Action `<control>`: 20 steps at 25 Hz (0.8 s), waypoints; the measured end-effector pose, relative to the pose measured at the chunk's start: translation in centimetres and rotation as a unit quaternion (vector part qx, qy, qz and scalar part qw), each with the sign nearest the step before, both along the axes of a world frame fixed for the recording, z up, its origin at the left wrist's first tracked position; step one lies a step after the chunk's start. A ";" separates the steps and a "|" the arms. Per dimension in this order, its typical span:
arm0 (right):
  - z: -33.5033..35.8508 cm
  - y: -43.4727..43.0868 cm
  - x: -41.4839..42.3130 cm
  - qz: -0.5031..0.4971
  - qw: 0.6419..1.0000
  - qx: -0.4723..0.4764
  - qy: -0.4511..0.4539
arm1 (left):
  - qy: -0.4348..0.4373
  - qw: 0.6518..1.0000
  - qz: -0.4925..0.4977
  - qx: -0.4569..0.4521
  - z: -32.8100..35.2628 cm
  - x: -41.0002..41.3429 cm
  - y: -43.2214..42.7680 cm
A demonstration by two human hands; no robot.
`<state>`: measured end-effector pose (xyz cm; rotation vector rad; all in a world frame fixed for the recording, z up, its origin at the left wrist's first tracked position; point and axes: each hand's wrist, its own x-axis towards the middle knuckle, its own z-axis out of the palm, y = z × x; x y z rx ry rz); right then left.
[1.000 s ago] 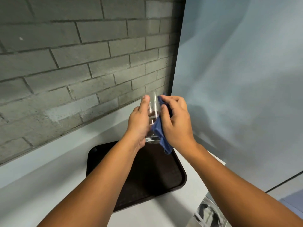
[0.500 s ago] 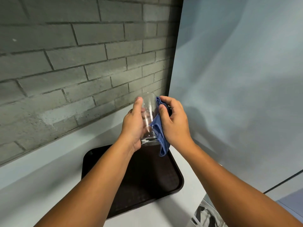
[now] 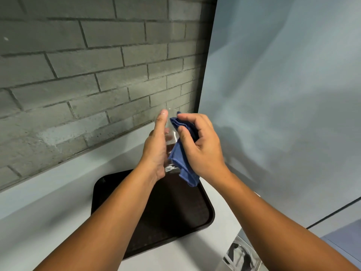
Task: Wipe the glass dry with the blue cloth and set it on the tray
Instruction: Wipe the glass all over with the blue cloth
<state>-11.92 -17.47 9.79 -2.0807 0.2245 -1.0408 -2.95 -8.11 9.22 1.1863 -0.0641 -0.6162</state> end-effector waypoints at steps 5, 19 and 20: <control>-0.1 0.2 0.1 -0.013 0.998 0.068 0.015 | -0.029 1.000 0.005 -0.003 0.4 -0.2 -0.2; 0.2 0.1 1.4 0.004 0.984 0.172 0.037 | -0.027 0.999 0.018 -0.005 0.4 0.8 0.0; 0.2 0.5 1.3 0.017 0.989 0.144 0.019 | -0.021 0.999 0.025 -0.013 0.4 1.0 0.2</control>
